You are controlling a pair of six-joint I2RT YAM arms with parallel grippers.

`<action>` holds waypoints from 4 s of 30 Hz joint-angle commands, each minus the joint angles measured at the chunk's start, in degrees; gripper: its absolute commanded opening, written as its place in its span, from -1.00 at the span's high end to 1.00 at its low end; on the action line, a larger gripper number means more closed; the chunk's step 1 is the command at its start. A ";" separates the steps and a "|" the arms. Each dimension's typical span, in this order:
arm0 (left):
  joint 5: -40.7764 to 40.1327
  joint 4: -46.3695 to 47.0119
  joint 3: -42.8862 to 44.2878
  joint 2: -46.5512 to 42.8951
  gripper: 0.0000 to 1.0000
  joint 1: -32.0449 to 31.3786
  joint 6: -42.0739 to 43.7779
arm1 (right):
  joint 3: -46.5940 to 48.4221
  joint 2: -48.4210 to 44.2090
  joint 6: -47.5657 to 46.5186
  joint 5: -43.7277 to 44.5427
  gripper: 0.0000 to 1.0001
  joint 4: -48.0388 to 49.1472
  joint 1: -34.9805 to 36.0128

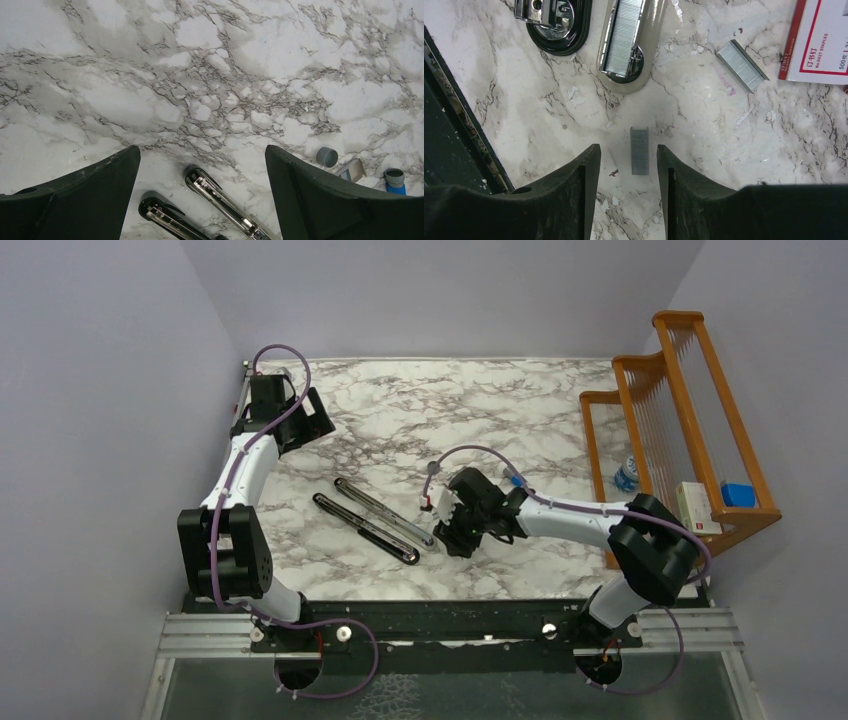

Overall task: Load the staples into the stapler
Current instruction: Pick up the staple from the center of the board, then place the staple at the center of the board, then pick up the staple from the center of the board.

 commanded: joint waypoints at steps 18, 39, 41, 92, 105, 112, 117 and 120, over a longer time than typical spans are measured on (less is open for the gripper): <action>-0.58 0.50 -0.31 0.37 -0.97 0.07 0.28 | 0.01 3.82 -1.65 9.85 0.47 -4.51 2.60; -0.71 0.71 -0.53 0.48 -0.96 0.07 0.27 | 1.70 -2.34 6.64 12.55 0.88 -1.18 2.80; -1.02 0.69 -0.51 0.31 -0.96 0.06 0.43 | 4.37 -1.92 7.70 12.90 0.88 -0.81 2.80; -12.69 3.67 -6.96 -10.83 -0.98 0.29 -0.63 | 29.38 33.08 11.25 19.37 0.39 13.72 0.96; -11.39 5.31 -7.99 -11.69 -0.98 0.29 -1.28 | 17.56 30.93 11.95 17.80 0.35 24.26 0.96; -9.69 5.05 -7.75 -10.70 -0.98 0.29 -0.06 | 15.64 31.72 11.60 17.68 0.40 26.11 0.96; -8.82 5.04 -7.50 -10.39 -0.98 0.29 0.27 | 13.45 31.49 11.70 17.33 0.42 27.90 0.96; -7.79 5.03 -7.21 -10.09 -0.98 0.29 0.57 | 12.69 31.69 11.76 17.41 0.48 28.42 0.96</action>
